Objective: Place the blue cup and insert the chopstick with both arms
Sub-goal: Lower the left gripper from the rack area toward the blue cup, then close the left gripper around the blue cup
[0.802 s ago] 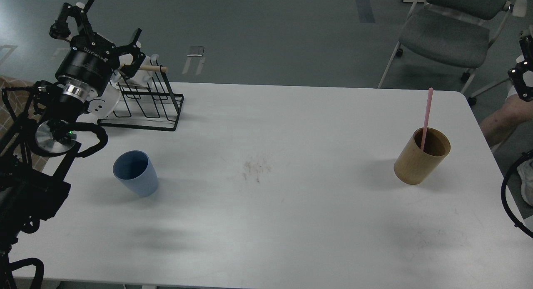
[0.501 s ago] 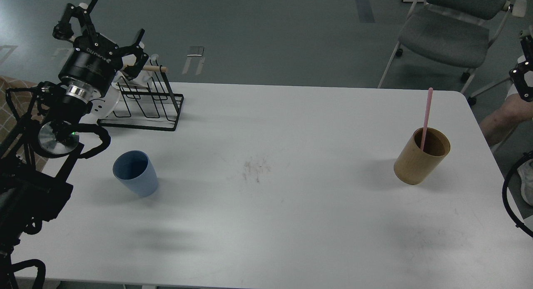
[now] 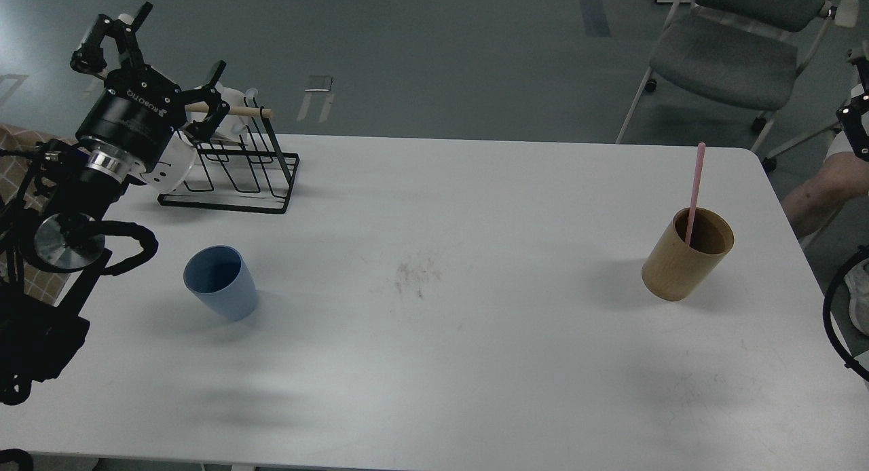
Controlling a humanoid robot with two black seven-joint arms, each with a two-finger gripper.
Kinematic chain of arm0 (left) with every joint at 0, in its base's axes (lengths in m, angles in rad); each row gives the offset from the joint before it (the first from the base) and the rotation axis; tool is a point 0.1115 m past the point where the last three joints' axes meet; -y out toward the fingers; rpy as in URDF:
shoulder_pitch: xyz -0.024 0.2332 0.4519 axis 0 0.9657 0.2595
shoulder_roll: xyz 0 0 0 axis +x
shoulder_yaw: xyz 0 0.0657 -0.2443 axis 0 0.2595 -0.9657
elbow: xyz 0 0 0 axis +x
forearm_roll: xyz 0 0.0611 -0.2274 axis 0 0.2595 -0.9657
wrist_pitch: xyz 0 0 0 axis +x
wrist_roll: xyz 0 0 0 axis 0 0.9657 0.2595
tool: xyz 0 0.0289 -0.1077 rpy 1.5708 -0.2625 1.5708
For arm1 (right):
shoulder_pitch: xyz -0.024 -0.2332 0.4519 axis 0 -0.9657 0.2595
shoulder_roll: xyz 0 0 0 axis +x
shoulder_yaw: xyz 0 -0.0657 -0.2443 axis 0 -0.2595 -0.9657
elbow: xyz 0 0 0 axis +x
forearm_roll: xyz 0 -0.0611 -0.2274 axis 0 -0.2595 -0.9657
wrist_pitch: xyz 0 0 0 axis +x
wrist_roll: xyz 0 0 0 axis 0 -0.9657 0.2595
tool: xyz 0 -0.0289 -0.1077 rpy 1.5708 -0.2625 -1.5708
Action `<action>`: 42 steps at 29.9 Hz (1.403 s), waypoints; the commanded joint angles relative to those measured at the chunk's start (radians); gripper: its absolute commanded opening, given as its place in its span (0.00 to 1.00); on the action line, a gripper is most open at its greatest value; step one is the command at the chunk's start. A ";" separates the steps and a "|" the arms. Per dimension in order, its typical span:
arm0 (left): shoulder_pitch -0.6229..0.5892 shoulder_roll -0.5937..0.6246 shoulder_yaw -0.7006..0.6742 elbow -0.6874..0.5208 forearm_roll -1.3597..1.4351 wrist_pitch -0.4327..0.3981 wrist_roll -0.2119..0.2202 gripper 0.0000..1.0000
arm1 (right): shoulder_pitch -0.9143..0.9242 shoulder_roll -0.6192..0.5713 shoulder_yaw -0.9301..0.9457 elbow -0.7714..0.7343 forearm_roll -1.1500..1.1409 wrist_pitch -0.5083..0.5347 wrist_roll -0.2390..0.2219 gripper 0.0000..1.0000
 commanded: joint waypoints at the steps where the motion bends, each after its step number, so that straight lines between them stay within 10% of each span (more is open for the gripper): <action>1: 0.080 0.051 -0.004 -0.065 0.015 -0.013 -0.010 0.96 | -0.008 0.000 0.003 0.006 0.000 0.000 0.000 1.00; 20: 0.236 0.542 -0.026 -0.384 0.803 -0.097 -0.017 0.88 | -0.014 -0.009 0.020 0.003 0.000 0.000 0.001 1.00; 23: 0.242 0.571 -0.021 -0.386 0.978 -0.100 -0.010 0.76 | -0.014 -0.011 0.026 0.003 0.000 0.000 0.001 1.00; 42: 0.238 0.607 0.150 -0.481 1.544 -0.182 -0.020 0.75 | -0.014 -0.035 0.043 0.003 0.002 0.000 0.001 1.00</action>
